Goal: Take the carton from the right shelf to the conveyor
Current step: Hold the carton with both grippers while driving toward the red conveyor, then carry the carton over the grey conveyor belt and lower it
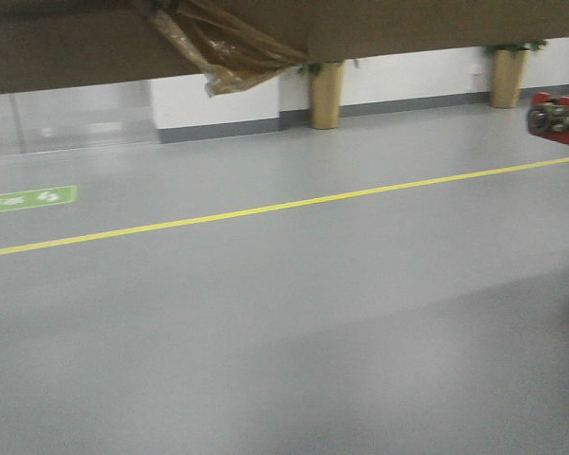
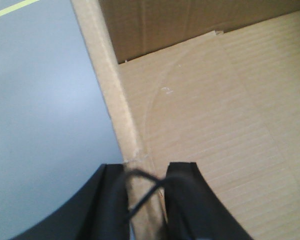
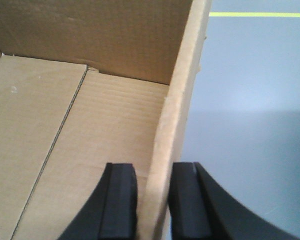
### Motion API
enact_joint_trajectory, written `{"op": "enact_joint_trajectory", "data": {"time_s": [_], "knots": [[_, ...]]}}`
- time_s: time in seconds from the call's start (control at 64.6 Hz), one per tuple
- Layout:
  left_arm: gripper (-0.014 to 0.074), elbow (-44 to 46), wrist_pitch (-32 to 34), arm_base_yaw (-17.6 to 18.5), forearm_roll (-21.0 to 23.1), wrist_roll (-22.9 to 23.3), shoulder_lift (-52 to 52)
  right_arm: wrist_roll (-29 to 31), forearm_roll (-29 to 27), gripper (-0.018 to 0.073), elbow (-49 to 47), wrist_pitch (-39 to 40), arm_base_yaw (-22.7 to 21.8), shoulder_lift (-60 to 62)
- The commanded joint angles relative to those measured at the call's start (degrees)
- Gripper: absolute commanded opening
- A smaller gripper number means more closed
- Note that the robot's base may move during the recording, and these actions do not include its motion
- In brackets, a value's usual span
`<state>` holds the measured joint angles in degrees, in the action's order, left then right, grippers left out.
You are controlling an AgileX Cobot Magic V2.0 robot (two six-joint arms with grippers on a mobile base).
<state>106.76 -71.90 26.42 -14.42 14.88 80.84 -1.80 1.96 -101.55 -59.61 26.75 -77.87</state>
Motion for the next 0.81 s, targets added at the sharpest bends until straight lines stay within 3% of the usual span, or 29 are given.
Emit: {"op": "enact_joint_trajectory", "data": {"time_s": [0.0, 0.464, 0.79], "knots": [[-0.0009, 0.7, 2.5, 0.8, 4.6, -1.1, -0.6, 0.3, -1.0, -0.0067, -0.3, 6.8, 0.1, 0.3], [-0.0009, 0.7, 2.5, 0.8, 4.2, -1.1, -0.6, 0.3, -1.0, -0.0067, -0.3, 7.4, 0.1, 0.3], [-0.0009, 0.7, 2.5, 0.8, -0.7, -1.1, -0.6, 0.3, -1.0, -0.0067, -0.3, 7.4, 0.1, 0.3]]}}
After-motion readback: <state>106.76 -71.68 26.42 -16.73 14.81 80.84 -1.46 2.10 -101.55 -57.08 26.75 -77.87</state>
